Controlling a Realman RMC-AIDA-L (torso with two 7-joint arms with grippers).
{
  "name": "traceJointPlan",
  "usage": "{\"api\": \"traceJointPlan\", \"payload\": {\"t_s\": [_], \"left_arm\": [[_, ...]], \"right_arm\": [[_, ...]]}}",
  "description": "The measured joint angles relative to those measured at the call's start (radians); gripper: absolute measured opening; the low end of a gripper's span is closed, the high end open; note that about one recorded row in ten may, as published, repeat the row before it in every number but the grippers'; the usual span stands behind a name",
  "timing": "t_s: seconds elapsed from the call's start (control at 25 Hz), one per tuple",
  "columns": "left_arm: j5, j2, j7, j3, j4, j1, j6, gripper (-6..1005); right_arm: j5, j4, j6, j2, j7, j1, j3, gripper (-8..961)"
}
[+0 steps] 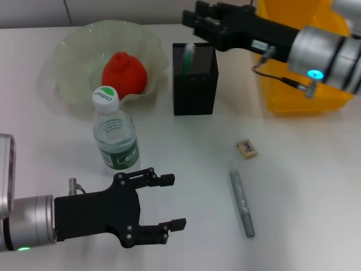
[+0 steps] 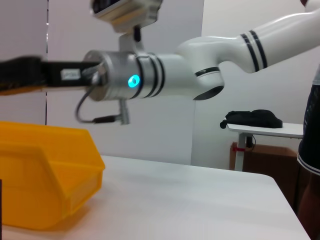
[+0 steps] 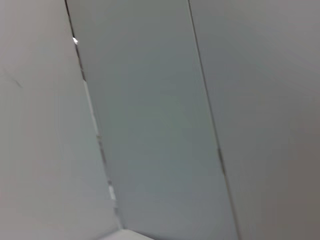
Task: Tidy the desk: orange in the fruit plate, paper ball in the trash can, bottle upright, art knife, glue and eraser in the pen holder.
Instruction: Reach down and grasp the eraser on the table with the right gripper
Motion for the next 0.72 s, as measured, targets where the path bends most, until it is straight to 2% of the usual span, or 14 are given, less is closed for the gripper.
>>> {"api": "traceJointPlan", "payload": {"t_s": [0.04,0.08,0.2,0.28,0.32,0.36,0.56,0.72], "left_arm": [[0.0,0.0,0.0,0.001,0.0,0.0,0.0,785],[0.0,0.001,0.0,0.001,0.0,0.0,0.0,785],[0.0,0.001,-0.001,0.0,0.0,-0.001,0.0,785],[0.0,0.0,-0.002,-0.001,0.0,-0.001,0.0,785],[0.0,0.0,-0.003,0.001,0.0,-0.002,0.0,785],[0.0,0.0,-0.003,0.001,0.0,-0.003,0.0,785],[0.0,-0.002,-0.004,0.002,-0.001,-0.006,0.0,785],[0.0,-0.002,-0.004,0.002,-0.002,-0.005,0.0,785]], "right_arm": [[-0.117,-0.168,-0.001,0.001,0.177,-0.077,0.002,391],[-0.117,-0.168,-0.001,0.001,0.177,-0.077,0.002,391],[-0.459,-0.475,-0.021,0.009,0.547,-0.166,0.015,390],[-0.721,-0.615,-0.071,0.012,0.79,-0.183,0.012,434],[-0.933,-0.69,-0.161,0.012,1.011,-0.163,0.006,456],[-0.933,-0.69,-0.161,0.012,1.011,-0.163,0.006,479],[-1.225,-0.728,-0.295,0.007,1.34,-0.099,-0.048,591],[-1.322,-0.678,-0.338,0.003,1.458,-0.052,-0.069,683]]}}
